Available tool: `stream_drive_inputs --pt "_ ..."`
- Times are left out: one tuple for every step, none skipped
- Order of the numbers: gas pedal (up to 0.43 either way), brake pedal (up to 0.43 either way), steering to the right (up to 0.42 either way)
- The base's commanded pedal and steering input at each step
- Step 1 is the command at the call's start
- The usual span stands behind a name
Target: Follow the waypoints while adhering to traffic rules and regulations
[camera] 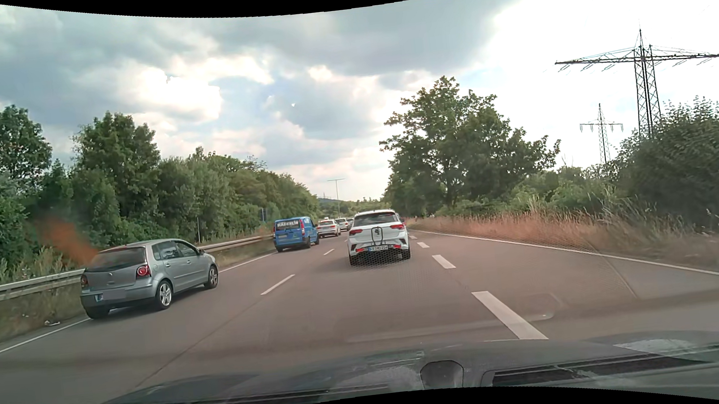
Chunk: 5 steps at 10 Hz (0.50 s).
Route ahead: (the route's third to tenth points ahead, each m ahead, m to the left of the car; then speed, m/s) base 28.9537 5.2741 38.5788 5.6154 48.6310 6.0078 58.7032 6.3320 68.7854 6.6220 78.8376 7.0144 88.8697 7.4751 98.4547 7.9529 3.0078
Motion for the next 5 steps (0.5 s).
stream_drive_inputs --pt "0.098 0.0 -0.006" --pt "0.087 0.0 -0.006" --pt "0.079 0.0 -0.006" --pt "0.067 0.0 -0.006" --pt "0.059 0.0 -0.006"
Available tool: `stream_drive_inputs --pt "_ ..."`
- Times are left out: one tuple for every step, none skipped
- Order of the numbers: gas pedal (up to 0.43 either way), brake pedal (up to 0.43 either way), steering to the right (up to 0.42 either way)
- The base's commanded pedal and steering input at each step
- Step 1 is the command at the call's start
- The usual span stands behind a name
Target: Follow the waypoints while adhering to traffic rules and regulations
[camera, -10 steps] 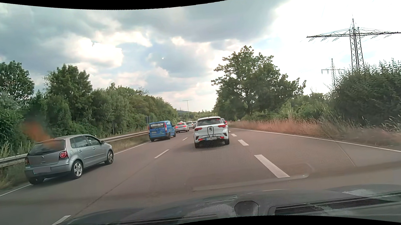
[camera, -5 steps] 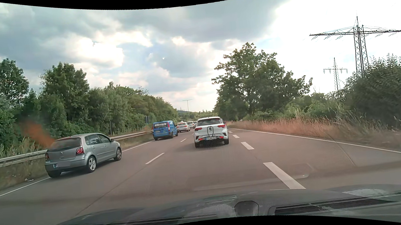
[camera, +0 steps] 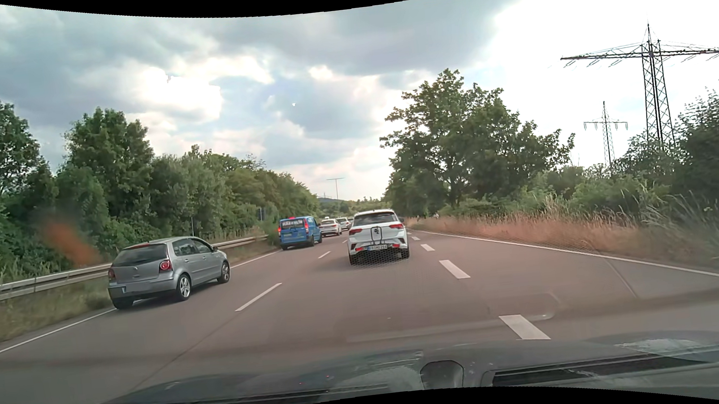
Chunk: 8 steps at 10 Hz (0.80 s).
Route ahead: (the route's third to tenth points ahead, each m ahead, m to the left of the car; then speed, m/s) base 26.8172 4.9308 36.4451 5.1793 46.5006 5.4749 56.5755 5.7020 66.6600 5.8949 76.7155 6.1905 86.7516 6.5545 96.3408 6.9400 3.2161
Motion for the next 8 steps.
stream_drive_inputs --pt "0.047 0.0 -0.006" --pt "0.039 0.0 -0.006" --pt "0.039 0.0 -0.006" --pt "0.039 0.0 -0.003" --pt "0.039 0.0 0.0" --pt "0.039 0.0 0.001" --pt "0.039 0.0 0.001" --pt "0.039 0.0 0.001"
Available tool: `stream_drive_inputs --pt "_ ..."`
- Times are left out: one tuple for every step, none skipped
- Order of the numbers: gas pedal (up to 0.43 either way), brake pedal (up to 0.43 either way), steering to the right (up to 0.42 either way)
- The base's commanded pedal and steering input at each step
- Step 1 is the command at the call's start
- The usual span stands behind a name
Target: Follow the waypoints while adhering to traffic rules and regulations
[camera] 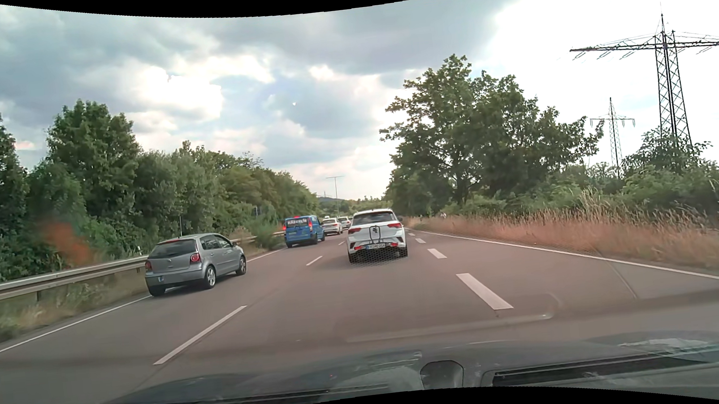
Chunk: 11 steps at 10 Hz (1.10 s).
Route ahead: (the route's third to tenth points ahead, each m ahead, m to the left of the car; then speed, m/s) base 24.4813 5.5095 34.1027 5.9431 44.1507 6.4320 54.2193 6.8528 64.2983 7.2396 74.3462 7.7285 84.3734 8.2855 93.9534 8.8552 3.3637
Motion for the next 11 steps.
stream_drive_inputs --pt "0.039 0.0 0.0" --pt "0.039 0.0 0.0" --pt "0.039 0.0 0.0" --pt "0.039 0.0 0.0" --pt "0.039 0.0 0.0" --pt "0.039 0.0 0.0" --pt "0.039 0.0 0.0" --pt "0.039 0.0 0.0" --pt "0.039 0.0 0.0" --pt "0.039 0.0 0.0" --pt "0.039 0.0 0.0"
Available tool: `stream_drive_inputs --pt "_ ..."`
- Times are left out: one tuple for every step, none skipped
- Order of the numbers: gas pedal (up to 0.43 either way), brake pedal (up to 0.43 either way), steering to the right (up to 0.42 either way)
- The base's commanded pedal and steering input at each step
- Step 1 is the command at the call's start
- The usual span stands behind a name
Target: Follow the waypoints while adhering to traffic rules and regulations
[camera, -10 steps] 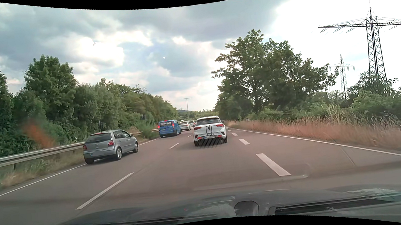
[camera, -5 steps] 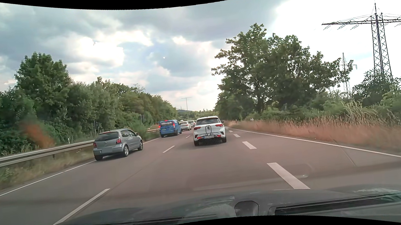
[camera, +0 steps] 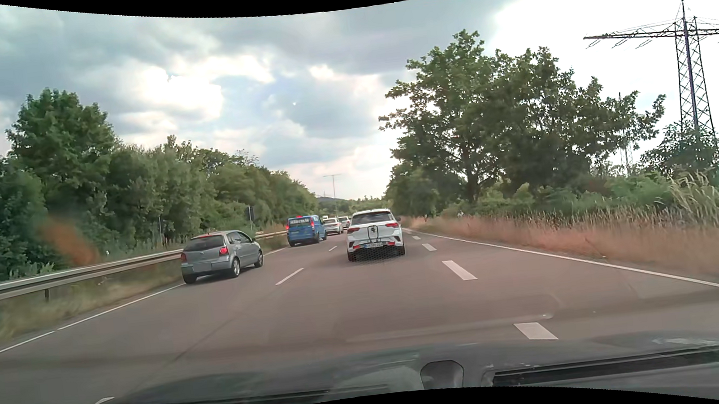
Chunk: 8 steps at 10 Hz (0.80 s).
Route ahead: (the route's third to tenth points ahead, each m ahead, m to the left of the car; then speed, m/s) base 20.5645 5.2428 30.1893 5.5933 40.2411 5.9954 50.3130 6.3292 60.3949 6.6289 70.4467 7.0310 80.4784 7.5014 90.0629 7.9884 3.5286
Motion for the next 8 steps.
stream_drive_inputs --pt "0.039 0.0 0.0" --pt "0.039 0.0 0.0" --pt "0.039 0.0 0.0" --pt "0.039 0.0 0.0" --pt "0.039 0.0 0.0" --pt "0.039 0.0 0.0" --pt "0.039 0.0 0.0" --pt "0.039 0.0 0.0"
